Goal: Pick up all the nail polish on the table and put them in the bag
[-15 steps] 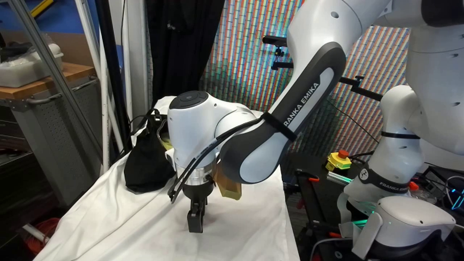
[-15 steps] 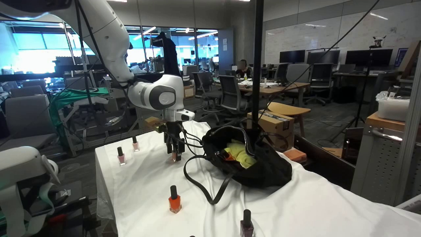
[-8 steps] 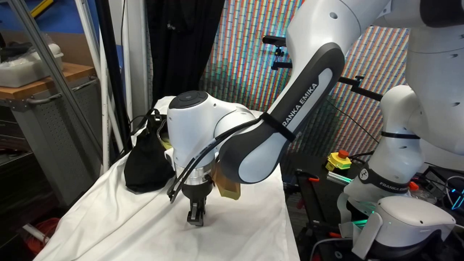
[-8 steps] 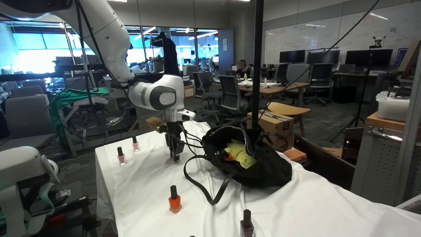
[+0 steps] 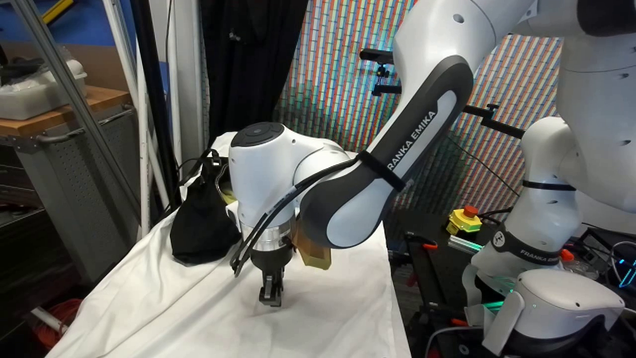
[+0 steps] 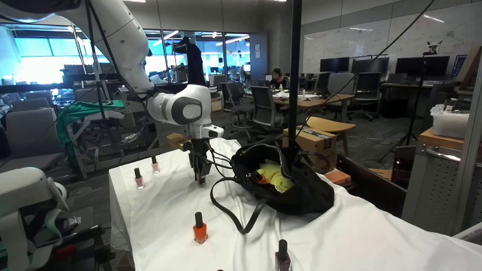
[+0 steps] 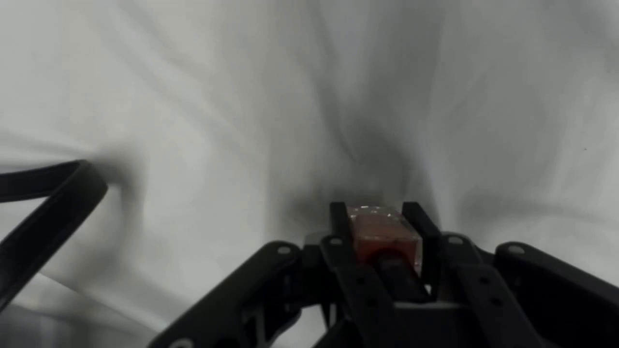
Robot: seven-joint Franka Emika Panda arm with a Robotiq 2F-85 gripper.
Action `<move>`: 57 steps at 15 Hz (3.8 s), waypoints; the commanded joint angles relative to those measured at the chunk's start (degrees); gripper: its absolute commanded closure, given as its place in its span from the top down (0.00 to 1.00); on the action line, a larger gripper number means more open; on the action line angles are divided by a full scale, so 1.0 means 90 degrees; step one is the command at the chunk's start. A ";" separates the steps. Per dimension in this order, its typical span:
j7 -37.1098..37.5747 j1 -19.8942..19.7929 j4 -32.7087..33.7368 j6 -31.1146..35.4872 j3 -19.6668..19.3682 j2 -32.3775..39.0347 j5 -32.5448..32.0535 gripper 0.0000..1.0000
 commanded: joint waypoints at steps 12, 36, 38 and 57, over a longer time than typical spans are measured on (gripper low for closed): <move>0.0404 -0.0385 -0.0574 0.0145 -0.0892 -0.1936 -0.1289 0.15; 0.1162 -0.0727 0.1812 0.0225 -0.1657 0.0337 -0.1344 0.15; 0.1242 -0.0713 0.1918 0.0245 -0.1674 0.0452 -0.1319 0.27; 0.1322 -0.0194 -0.0286 -0.0518 -0.1507 -0.1602 -0.1645 1.00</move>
